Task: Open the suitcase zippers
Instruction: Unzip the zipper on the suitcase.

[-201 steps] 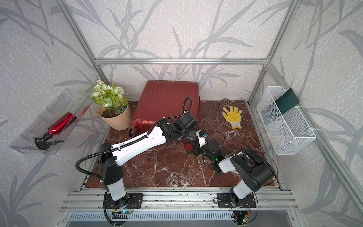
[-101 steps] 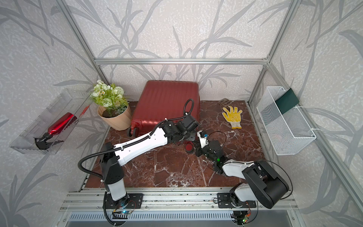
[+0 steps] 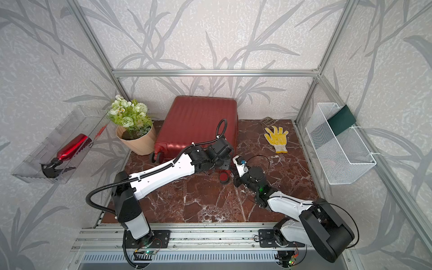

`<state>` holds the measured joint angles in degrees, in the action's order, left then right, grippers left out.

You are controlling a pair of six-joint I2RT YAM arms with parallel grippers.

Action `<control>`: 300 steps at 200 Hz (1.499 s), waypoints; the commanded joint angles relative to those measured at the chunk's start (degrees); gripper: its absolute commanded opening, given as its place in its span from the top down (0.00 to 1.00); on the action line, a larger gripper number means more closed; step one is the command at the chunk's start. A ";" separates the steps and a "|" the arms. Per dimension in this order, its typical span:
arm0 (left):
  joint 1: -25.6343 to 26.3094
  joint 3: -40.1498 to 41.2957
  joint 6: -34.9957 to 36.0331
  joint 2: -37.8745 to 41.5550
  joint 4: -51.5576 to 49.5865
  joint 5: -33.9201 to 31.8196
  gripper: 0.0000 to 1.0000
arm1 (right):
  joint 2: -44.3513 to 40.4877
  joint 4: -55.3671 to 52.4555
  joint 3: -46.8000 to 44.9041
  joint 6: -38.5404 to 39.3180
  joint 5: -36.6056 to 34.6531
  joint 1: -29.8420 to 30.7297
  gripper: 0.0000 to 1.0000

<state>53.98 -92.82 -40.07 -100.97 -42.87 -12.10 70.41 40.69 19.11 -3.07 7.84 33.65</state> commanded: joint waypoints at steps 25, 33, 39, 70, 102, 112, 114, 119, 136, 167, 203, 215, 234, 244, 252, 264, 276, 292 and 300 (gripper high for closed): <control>-2.45 4.99 1.38 5.72 -7.76 -2.98 0.99 | -5.27 -1.30 1.63 4.61 -9.63 -0.25 1.00; -2.47 5.50 1.93 6.40 -7.77 -2.54 1.00 | -5.45 -1.16 1.50 4.87 -10.46 -0.28 1.00; -2.48 5.77 2.33 6.72 -7.76 -2.11 1.00 | -5.37 -0.70 1.35 5.22 -10.97 -0.24 1.00; -1.62 7.09 4.70 8.72 -7.86 0.01 1.00 | -3.61 1.31 1.37 6.10 -12.39 -0.17 1.00; -0.89 9.23 8.49 11.85 -7.68 3.01 1.00 | -0.56 6.42 1.69 7.43 -13.61 -0.21 1.00; -0.81 10.29 9.87 13.31 -7.26 4.64 1.00 | 0.65 7.51 1.94 7.51 -13.88 -0.19 1.00; -0.83 10.53 10.13 13.71 -7.19 5.11 1.00 | 0.86 7.79 1.97 7.61 -14.00 -0.17 1.00; -0.80 11.20 10.79 14.64 -6.72 6.16 1.00 | 1.58 8.50 2.06 7.76 -14.05 -0.17 1.00; -0.71 13.58 13.22 17.62 -5.20 10.10 1.00 | 3.81 11.13 2.38 7.77 -14.76 -0.20 1.00; -0.47 17.13 16.10 21.74 -4.75 15.69 1.00 | 7.84 15.46 3.61 8.33 -15.95 -0.46 1.00; 0.31 21.11 19.06 26.39 -5.44 20.38 1.00 | 12.29 17.37 6.60 9.24 -17.31 -1.84 1.00; 0.59 22.27 19.98 28.53 -6.17 20.86 1.00 | 13.58 17.75 7.60 9.24 -18.27 -3.14 1.00; 0.86 24.23 21.71 32.41 -7.36 21.84 1.00 | 15.57 18.32 9.37 8.12 -19.00 -6.29 1.00; 1.02 25.47 22.35 34.43 -7.80 22.09 1.00 | 16.82 18.53 10.62 7.38 -19.04 -8.15 1.00; 1.04 26.38 22.94 36.10 -8.21 22.51 1.00 | 17.88 18.68 11.81 6.72 -18.49 -9.60 1.00; 1.04 27.64 23.54 38.28 -8.84 22.85 1.00 | 19.41 18.26 13.90 6.41 -18.19 -11.35 1.00; 1.05 28.57 23.72 40.03 -9.71 22.23 1.00 | 20.96 17.77 16.15 6.32 -18.06 -12.81 1.00; 1.04 29.80 23.90 42.13 -10.62 20.80 1.00 | 22.74 16.78 18.94 6.59 -18.31 -14.57 1.00; 1.04 30.29 23.98 43.17 -10.93 19.76 1.00 | 23.46 16.29 20.04 6.92 -18.83 -15.37 1.00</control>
<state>54.19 -63.18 -18.37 -62.24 -49.04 6.02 92.62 53.17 34.09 4.16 -6.17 21.32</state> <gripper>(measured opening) 0.552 0.045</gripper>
